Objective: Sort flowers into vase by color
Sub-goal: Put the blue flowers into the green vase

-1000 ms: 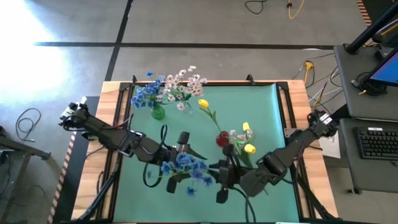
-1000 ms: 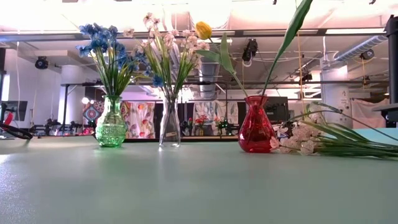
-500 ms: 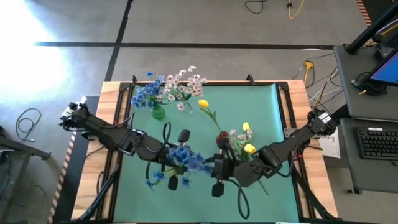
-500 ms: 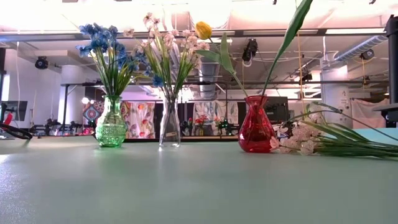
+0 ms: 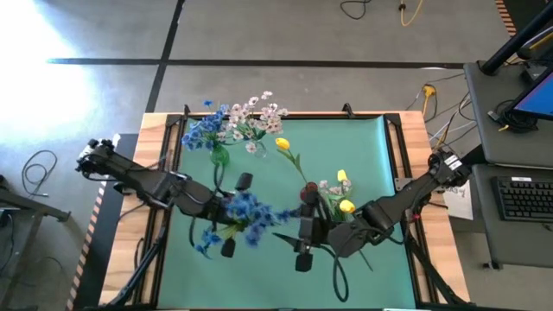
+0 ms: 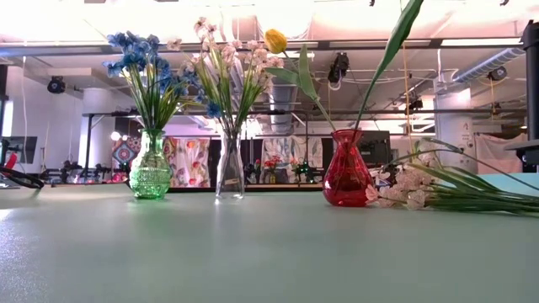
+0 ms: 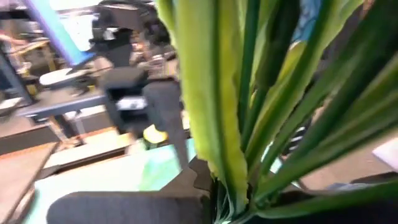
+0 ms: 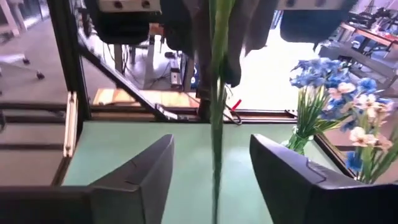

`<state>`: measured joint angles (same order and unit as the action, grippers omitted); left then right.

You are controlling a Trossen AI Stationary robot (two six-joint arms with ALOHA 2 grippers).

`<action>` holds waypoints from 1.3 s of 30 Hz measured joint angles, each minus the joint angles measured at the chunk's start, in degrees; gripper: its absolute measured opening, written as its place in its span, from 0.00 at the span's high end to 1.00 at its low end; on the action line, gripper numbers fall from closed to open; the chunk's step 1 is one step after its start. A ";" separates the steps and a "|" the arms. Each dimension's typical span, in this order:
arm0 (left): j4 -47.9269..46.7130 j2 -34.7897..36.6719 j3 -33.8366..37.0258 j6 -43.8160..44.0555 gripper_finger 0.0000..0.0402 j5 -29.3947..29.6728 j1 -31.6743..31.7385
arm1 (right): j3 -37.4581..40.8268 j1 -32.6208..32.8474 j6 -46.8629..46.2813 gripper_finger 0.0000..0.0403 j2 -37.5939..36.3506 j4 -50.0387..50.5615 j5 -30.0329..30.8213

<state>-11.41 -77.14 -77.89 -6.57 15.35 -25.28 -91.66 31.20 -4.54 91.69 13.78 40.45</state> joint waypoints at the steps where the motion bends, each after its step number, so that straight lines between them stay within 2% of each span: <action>1: -1.25 1.11 0.00 -0.10 1.00 1.12 0.14 | 0.00 0.00 -0.16 0.47 -0.60 0.33 0.04; 8: -9.56 11.06 0.00 -2.93 1.00 14.24 2.94 | -0.02 -0.57 -0.92 0.43 -3.25 4.29 0.08; 13: -12.21 19.06 -0.04 -7.06 1.00 23.13 8.55 | -0.04 -1.35 -1.00 0.43 -3.66 6.19 0.10; 17: -13.03 24.62 -0.04 -9.42 1.00 24.56 17.24 | -0.04 -2.32 -1.45 0.43 -3.60 7.89 0.06; 23: -19.15 28.61 -0.09 -7.65 1.00 24.55 37.25 | -0.04 -3.78 -2.51 0.43 -3.51 10.67 0.06; 25: -23.20 28.47 -0.05 -5.34 1.00 20.97 44.76 | -0.04 -4.11 -2.94 0.43 -3.51 11.02 0.06; 27: -25.29 27.83 0.51 -3.20 1.00 13.17 52.22 | -0.04 -4.30 -3.12 0.43 -3.51 11.36 0.06; 29: -25.62 26.93 1.55 -2.32 1.00 5.04 59.20 | -0.04 -4.37 -3.10 0.43 -3.49 11.48 0.06; 33: -23.12 24.80 5.31 -1.23 1.00 -6.29 71.97 | -0.04 -4.37 -3.16 0.43 -3.49 11.67 0.05; 37: -20.84 24.21 10.00 2.22 1.00 -21.54 81.50 | -0.04 -4.37 -4.97 0.42 -3.49 13.00 0.04; 39: -20.41 24.44 12.34 3.63 1.00 -26.39 84.14 | -0.04 -4.37 -5.42 0.42 -3.47 13.65 0.04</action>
<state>-31.82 -52.70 -65.55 -2.94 -11.04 58.86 -91.70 26.83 -9.95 88.22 27.43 40.49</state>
